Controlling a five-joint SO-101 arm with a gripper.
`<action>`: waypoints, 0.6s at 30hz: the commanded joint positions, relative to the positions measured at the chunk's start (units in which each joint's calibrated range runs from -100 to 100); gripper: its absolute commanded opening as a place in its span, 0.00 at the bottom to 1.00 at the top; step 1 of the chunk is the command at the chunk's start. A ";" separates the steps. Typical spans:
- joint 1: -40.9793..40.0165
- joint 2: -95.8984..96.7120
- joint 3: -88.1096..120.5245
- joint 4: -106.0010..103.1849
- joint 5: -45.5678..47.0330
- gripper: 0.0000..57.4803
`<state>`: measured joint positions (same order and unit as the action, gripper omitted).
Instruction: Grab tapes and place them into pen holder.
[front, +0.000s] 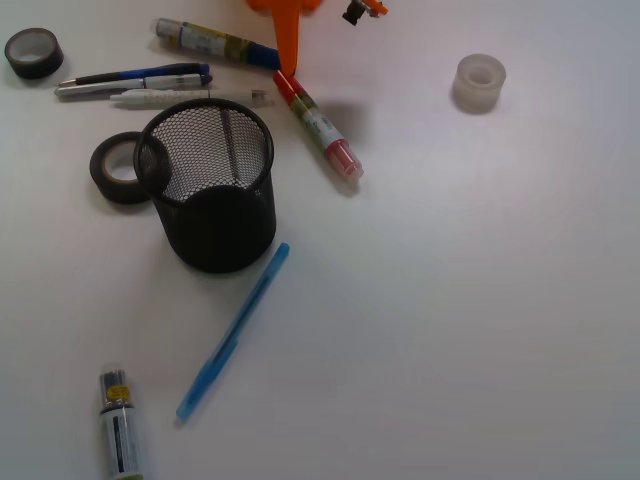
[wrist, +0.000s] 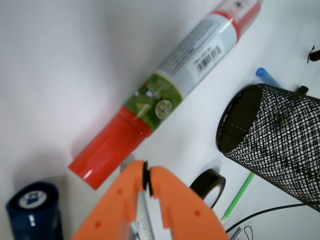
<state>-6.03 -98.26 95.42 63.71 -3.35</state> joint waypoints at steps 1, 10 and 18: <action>-0.14 -0.55 -0.67 -9.65 4.20 0.69; -0.06 -0.55 -0.67 -9.65 3.96 0.69; -0.51 1.23 -22.14 2.16 -2.15 0.69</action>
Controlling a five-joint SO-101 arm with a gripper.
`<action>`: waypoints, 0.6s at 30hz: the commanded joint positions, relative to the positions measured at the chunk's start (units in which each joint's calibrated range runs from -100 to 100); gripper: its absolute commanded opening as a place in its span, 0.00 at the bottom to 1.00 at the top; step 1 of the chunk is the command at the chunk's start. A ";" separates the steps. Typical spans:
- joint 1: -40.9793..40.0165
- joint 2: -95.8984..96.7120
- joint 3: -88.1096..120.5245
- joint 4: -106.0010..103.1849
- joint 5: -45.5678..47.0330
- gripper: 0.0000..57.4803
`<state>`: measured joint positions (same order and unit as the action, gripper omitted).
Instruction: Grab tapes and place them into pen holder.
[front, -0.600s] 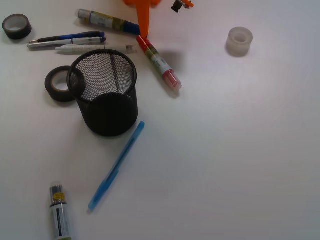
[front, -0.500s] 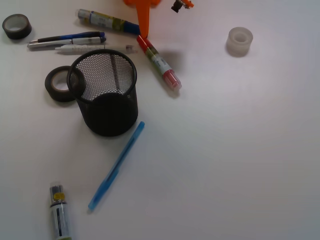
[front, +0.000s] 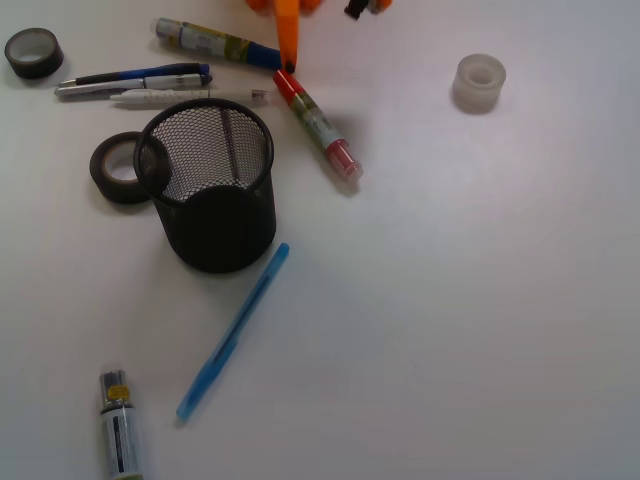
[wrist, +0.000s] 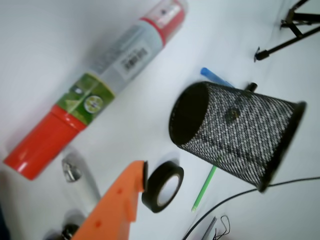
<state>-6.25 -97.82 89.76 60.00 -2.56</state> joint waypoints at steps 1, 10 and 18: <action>-0.36 2.07 -22.82 7.19 -3.27 0.69; -0.44 45.17 -79.07 26.09 -4.88 0.69; -28.85 74.07 -89.12 21.36 -21.93 0.69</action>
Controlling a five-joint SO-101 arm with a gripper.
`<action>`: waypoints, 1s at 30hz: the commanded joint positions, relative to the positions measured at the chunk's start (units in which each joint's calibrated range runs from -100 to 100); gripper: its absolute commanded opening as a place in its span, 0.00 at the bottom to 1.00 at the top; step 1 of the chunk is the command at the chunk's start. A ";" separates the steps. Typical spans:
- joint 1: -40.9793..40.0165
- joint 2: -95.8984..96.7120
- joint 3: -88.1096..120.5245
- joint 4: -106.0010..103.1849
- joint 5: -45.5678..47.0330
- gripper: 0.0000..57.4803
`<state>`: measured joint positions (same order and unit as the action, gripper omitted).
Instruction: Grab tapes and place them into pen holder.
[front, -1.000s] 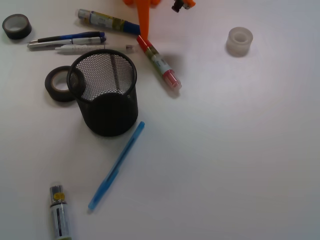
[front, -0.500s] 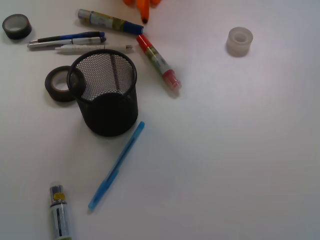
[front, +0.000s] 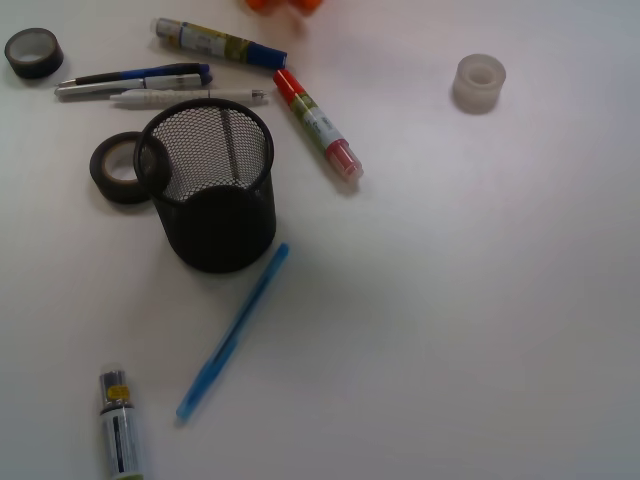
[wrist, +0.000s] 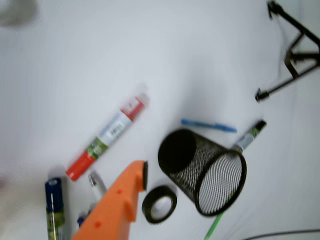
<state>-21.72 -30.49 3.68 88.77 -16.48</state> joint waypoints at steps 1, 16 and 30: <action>-16.00 8.09 -2.87 -9.07 -10.06 0.69; -26.02 25.35 12.35 -26.13 -36.43 0.69; -24.60 37.42 16.24 -26.04 -37.07 0.69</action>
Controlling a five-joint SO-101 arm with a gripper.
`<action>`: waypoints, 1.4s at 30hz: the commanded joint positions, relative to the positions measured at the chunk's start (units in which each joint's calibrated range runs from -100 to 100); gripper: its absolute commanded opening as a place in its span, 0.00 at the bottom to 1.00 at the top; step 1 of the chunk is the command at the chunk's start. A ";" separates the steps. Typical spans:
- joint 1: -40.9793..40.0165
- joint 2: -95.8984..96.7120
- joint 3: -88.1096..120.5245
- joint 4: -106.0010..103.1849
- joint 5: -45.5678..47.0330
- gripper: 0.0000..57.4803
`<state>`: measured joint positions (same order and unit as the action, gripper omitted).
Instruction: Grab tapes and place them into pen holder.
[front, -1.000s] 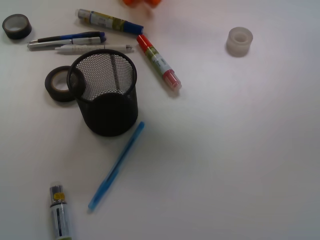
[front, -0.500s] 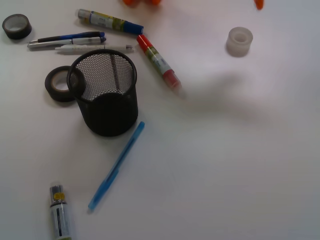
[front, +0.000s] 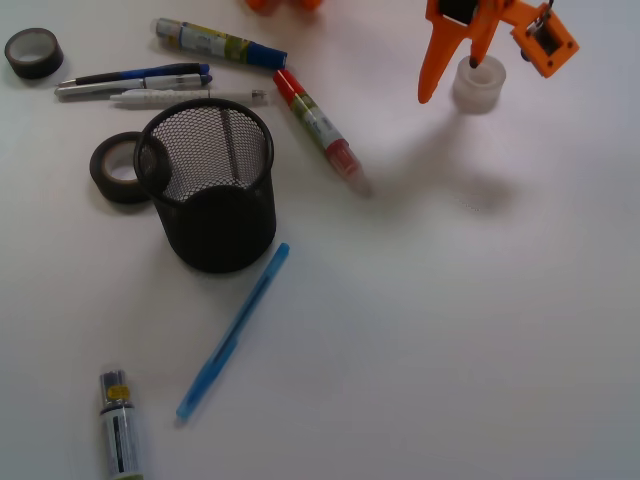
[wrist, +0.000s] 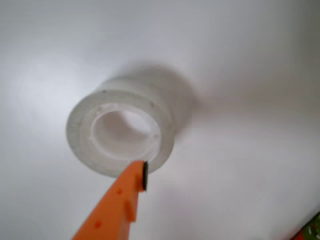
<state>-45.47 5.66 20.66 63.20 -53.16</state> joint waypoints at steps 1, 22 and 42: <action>-1.15 1.78 -0.83 -0.64 -0.78 0.69; -3.62 12.32 -2.37 -14.29 -1.42 0.69; -1.67 11.98 -2.46 -11.23 3.52 0.01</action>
<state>-49.17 18.29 18.15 48.86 -51.26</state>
